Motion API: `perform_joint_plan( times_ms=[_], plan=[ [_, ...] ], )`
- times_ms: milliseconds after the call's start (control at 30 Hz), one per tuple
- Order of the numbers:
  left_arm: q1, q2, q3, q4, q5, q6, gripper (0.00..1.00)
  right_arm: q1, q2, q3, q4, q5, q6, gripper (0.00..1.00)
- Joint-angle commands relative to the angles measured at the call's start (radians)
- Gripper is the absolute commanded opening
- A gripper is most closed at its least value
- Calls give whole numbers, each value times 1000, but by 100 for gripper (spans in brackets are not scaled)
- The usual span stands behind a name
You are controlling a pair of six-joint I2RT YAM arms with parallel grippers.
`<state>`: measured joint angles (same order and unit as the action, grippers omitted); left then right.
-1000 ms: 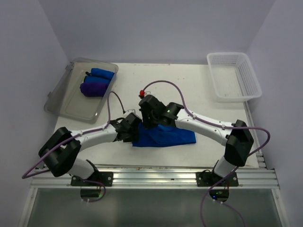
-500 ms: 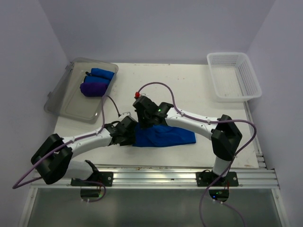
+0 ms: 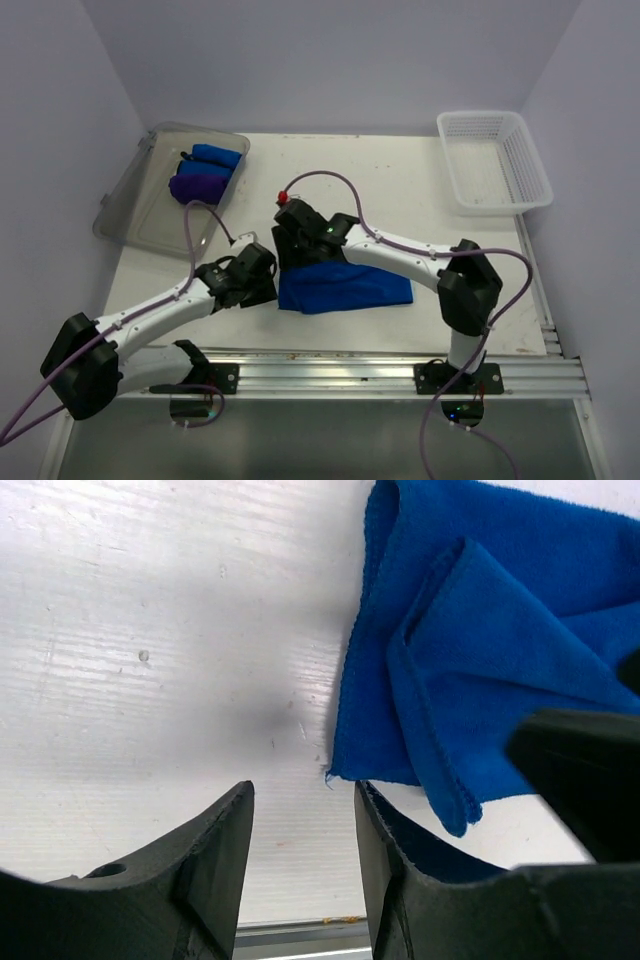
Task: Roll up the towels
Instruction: Fold the towel
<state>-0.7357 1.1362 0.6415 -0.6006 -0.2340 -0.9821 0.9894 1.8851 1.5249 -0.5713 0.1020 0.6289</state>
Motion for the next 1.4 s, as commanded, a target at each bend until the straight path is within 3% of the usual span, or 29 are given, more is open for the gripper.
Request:
perform_joint_plan(
  times_ms=[0, 200, 333, 667, 900, 1067, 1233, 1300, 1367],
  plan=[
    [21, -10, 29, 13, -24, -7, 49, -46, -200, -55, -1, 80, -17, 52],
    [19, 151, 128, 96, 50, 65, 51, -262, -428, -365, 21, 53, 0, 37],
    [18, 249, 198, 113, 85, 71, 52, -334, -561, -495, 19, 45, 2, 37],
    [19, 362, 247, 136, 139, 62, 47, -348, -574, -523, -1, 39, -17, 37],
    [16, 355, 211, 153, 193, 54, 46, -348, -596, -520, -24, 76, -26, 39],
    [9, 393, 214, 160, 223, 66, 35, -353, -592, -511, -35, 96, -34, 40],
    [4, 355, 234, 125, 199, 69, 7, -362, -537, -493, -41, 96, -75, 40],
    [4, 327, 242, 102, 165, 66, 0, -362, -495, -453, -56, 87, -112, 40],
    [4, 300, 250, 91, 141, 63, 0, -357, -430, -405, -61, 56, -118, 38]
  ],
)
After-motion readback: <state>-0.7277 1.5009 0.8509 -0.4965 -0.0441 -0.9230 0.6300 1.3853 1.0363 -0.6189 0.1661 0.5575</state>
